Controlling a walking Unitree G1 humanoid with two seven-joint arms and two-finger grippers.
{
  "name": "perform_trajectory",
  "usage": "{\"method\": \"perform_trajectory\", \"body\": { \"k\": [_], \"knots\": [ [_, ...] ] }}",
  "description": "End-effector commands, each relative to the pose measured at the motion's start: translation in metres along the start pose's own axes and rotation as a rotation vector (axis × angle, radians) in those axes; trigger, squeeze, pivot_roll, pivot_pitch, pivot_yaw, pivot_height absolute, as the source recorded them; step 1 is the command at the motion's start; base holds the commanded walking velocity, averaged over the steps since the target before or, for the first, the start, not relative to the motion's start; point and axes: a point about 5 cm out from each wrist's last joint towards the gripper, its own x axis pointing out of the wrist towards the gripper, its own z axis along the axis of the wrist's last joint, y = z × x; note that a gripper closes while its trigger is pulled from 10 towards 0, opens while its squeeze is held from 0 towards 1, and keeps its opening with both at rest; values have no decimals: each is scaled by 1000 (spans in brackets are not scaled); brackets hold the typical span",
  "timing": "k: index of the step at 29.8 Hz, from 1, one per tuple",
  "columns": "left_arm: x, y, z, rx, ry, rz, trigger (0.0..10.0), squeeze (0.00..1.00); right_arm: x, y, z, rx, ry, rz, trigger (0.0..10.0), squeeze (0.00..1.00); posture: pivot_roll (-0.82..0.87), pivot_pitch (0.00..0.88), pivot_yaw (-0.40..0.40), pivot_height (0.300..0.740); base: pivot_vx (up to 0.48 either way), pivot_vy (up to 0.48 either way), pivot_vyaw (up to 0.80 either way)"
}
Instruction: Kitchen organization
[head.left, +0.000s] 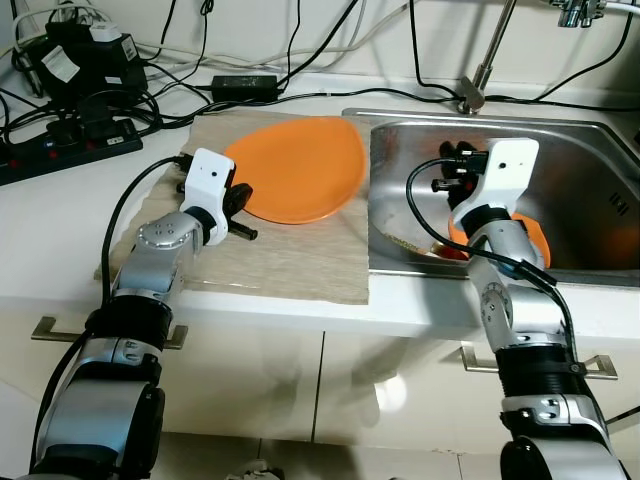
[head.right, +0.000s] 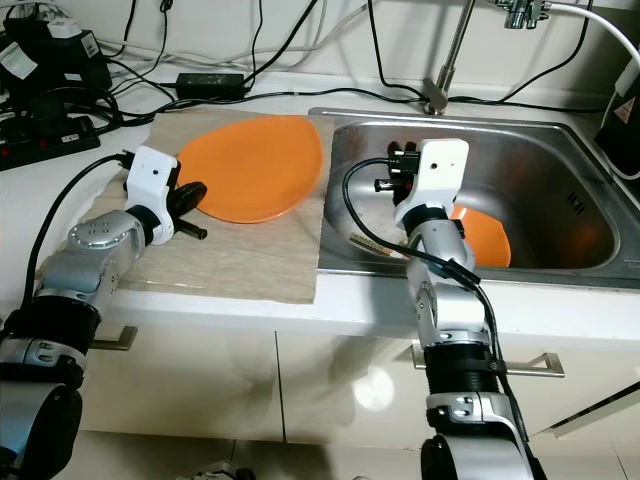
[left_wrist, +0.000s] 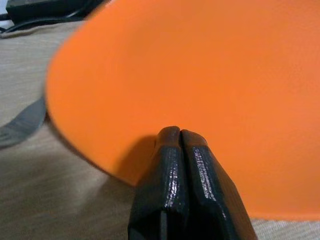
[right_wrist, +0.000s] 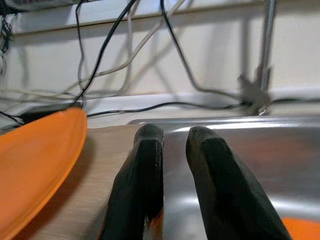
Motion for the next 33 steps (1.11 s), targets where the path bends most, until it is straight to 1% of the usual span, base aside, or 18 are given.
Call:
{"method": "perform_trajectory", "body": {
  "k": [1,3,5,6,10,12,13,15,17,18,21,23,24,26,27,28,30,33],
  "knots": [
    [-4,-3,-24,-27,99,-16,10000,0,6,-2,-2,95,25,9,10000,0,39,8,-32,740,0,0,0],
    [-5,-5,-24,-29,94,-25,10000,0,11,0,-5,140,44,24,10000,0,39,9,-34,740,0,0,0],
    [-5,-8,-24,-31,87,-37,10000,0,16,6,-8,204,68,53,10000,0,39,8,-34,740,0,0,0],
    [-5,-8,-24,-31,87,-37,10000,0,16,6,-8,204,68,53,10000,0,39,8,-34,740,0,0,0],
    [-5,-10,-23,-34,77,-47,10000,0,24,21,-12,326,102,128,10000,0,41,8,-34,740,0,0,0],
    [-5,-11,-22,-35,73,-52,10000,0,27,28,-16,400,125,164,10000,0,42,7,-33,740,0,0,0],
    [-5,-12,-21,-34,71,-56,10000,0,30,32,-19,455,143,185,10000,0,42,7,-34,740,0,0,0],
    [-5,-12,-21,-33,71,-57,10000,0,31,33,-20,471,147,192,10000,0,42,7,-34,740,0,0,0],
    [-5,-13,-20,-34,66,-63,10000,0,33,42,-21,529,159,236,10000,0,44,8,-34,740,0,0,0],
    [-6,-16,-19,-33,60,-74,10000,0,36,51,-20,559,168,277,10000,0,45,8,-33,740,0,0,0],
    [-5,-21,-17,-39,46,-101,10000,0,38,62,-21,599,188,315,10000,0,46,8,-34,740,0,0,0],
    [-5,-23,-17,-41,43,-108,10000,0,38,64,-22,610,195,325,10000,0,47,9,-34,740,0,0,0],
    [-5,-26,-15,-34,37,-122,10000,0,39,69,-24,628,207,338,10000,0,47,9,-35,740,0,0,0],
    [-5,-28,-15,-35,35,-126,10000,0,40,72,-24,629,211,344,10000,0,48,11,-35,740,0,0,0],
    [-5,-28,-15,-36,36,-127,10000,0,40,75,-26,608,222,339,10000,0,46,11,-34,740,0,0,0],
    [-4,-28,-15,-35,36,-127,10000,0,40,75,-27,593,225,337,10000,1000,46,11,-33,740,0,0,0],
    [-4,-29,-15,-35,36,-127,10000,0,41,75,-28,582,227,332,10000,1000,47,12,-33,740,0,0,0],
    [-5,-29,-14,-35,36,-129,10000,0,41,70,-30,513,224,286,10000,1000,46,14,-31,740,0,0,0]
  ]
}}
